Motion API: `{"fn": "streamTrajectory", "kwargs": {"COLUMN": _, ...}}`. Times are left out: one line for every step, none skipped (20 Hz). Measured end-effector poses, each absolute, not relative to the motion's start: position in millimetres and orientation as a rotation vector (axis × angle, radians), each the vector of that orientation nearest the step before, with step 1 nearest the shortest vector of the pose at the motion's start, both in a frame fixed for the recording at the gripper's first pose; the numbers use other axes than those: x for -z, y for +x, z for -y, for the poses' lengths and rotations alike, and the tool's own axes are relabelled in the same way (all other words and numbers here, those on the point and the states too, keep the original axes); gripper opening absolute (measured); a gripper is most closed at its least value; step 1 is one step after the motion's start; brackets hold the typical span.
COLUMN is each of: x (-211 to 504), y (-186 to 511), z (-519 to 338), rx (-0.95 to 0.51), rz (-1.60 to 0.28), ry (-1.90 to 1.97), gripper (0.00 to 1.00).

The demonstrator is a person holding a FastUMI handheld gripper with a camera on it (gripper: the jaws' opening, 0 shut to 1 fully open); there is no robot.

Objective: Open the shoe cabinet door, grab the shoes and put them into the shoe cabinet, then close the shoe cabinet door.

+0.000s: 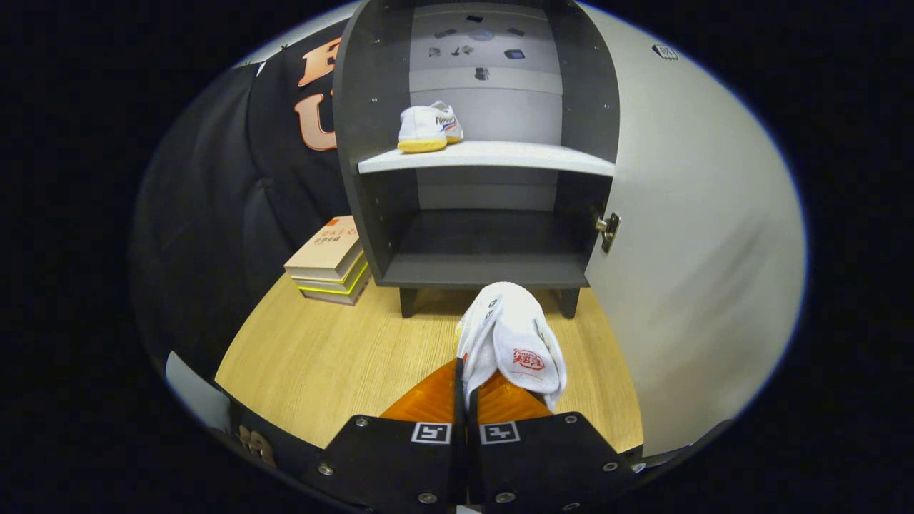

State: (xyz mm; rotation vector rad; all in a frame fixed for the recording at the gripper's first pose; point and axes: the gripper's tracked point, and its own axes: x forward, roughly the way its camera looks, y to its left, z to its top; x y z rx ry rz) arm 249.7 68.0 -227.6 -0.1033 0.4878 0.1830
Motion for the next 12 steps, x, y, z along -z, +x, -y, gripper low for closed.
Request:
{"fn": "streamTrajectory", "kwargs": {"x": 215, "y": 253, "z": -68, "rx": -0.182, "rz": -0.469, "ry": -0.112, "gripper": 0.00}}
{"fn": "streamTrajectory", "kwargs": {"x": 202, "y": 258, "z": -68, "rx": -0.183, "rz": -0.448, "ry": -0.114, "gripper": 0.00}}
{"fn": "streamTrajectory", "kwargs": {"x": 187, "y": 264, "z": -70, "rx": -0.186, "rz": -0.423, "ry": -0.109, "gripper": 0.00}}
{"fn": "streamTrajectory", "kwargs": {"x": 171, "y": 270, "z": -71, "rx": -0.188, "rz": -0.401, "ry": -0.101, "gripper": 0.00}}
{"fn": "streamTrajectory", "kwargs": {"x": 154, "y": 277, "z": -71, "rx": -0.192, "rz": -0.378, "ry": -0.098, "gripper": 0.00}}
{"fn": "streamTrajectory", "kwargs": {"x": 139, "y": 284, "z": -71, "rx": -0.193, "rz": -0.350, "ry": -0.100, "gripper": 0.00}}
{"fn": "streamTrajectory", "kwargs": {"x": 123, "y": 294, "z": -70, "rx": -0.190, "rz": -0.326, "ry": -0.106, "gripper": 0.01}}
{"fn": "streamTrajectory", "kwargs": {"x": 107, "y": 304, "z": -71, "rx": -0.189, "rz": -0.293, "ry": -0.121, "gripper": 0.00}}
{"fn": "streamTrajectory", "kwargs": {"x": 90, "y": 315, "z": -68, "rx": -0.187, "rz": -0.264, "ry": -0.139, "gripper": 0.00}}
{"fn": "streamTrajectory", "kwargs": {"x": 76, "y": 325, "z": -67, "rx": -0.184, "rz": -0.244, "ry": -0.145, "gripper": 0.00}}
{"fn": "streamTrajectory", "kwargs": {"x": 63, "y": 334, "z": -66, "rx": -0.185, "rz": -0.228, "ry": -0.148, "gripper": 0.00}}
{"fn": "streamTrajectory", "kwargs": {"x": 52, "y": 346, "z": -66, "rx": -0.186, "rz": -0.217, "ry": -0.151, "gripper": 0.00}}
